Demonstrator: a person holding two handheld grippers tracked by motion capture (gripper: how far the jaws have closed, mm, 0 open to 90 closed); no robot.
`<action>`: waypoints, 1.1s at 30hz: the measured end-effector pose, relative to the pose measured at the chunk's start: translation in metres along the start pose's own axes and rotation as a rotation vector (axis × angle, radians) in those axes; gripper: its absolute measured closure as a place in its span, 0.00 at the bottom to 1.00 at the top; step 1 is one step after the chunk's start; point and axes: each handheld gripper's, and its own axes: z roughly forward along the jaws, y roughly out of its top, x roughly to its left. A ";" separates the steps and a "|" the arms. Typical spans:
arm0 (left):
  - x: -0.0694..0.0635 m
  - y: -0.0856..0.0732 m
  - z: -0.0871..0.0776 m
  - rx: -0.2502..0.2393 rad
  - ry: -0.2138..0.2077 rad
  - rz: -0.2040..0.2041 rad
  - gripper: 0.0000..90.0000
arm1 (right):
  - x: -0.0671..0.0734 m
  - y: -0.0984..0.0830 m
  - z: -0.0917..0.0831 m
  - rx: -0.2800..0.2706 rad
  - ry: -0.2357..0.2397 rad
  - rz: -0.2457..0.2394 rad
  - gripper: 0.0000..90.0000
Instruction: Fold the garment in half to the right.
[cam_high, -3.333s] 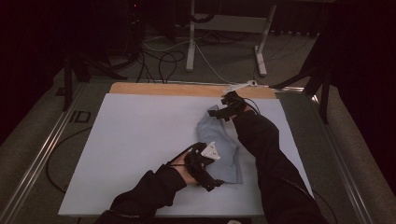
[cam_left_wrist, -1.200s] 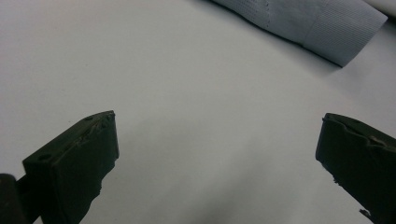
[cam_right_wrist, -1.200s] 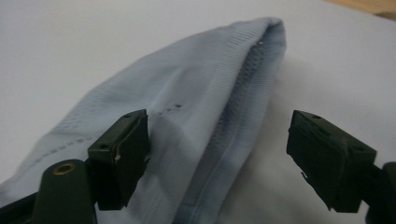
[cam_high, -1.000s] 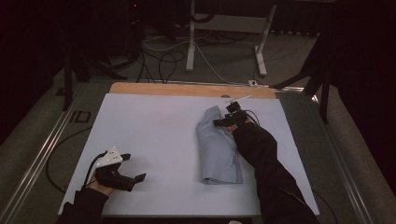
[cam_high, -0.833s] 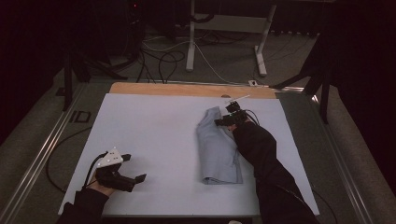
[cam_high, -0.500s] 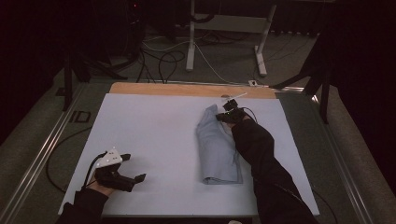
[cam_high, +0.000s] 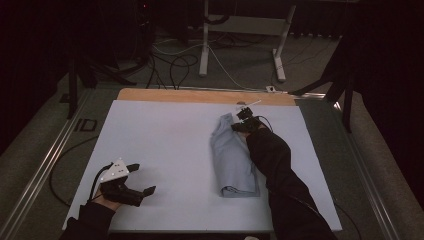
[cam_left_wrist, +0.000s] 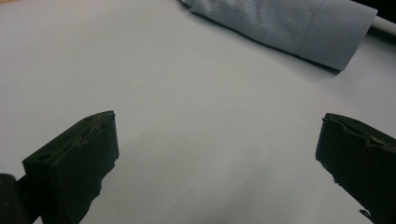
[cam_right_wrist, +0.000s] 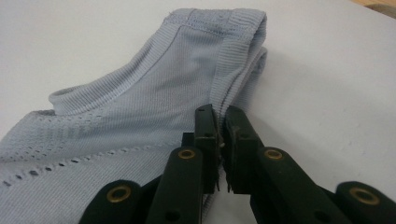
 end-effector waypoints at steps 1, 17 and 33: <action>0.000 0.000 0.000 0.000 -0.002 -0.002 0.00 | 0.000 0.000 0.001 0.002 0.001 0.000 0.93; 0.000 0.001 -0.003 -0.016 -0.011 0.005 0.00 | 0.023 0.006 -0.051 -0.061 0.055 -0.060 0.44; -0.001 0.001 -0.005 -0.013 -0.003 0.012 0.00 | 0.085 -0.063 -0.125 -0.101 0.173 -0.122 0.49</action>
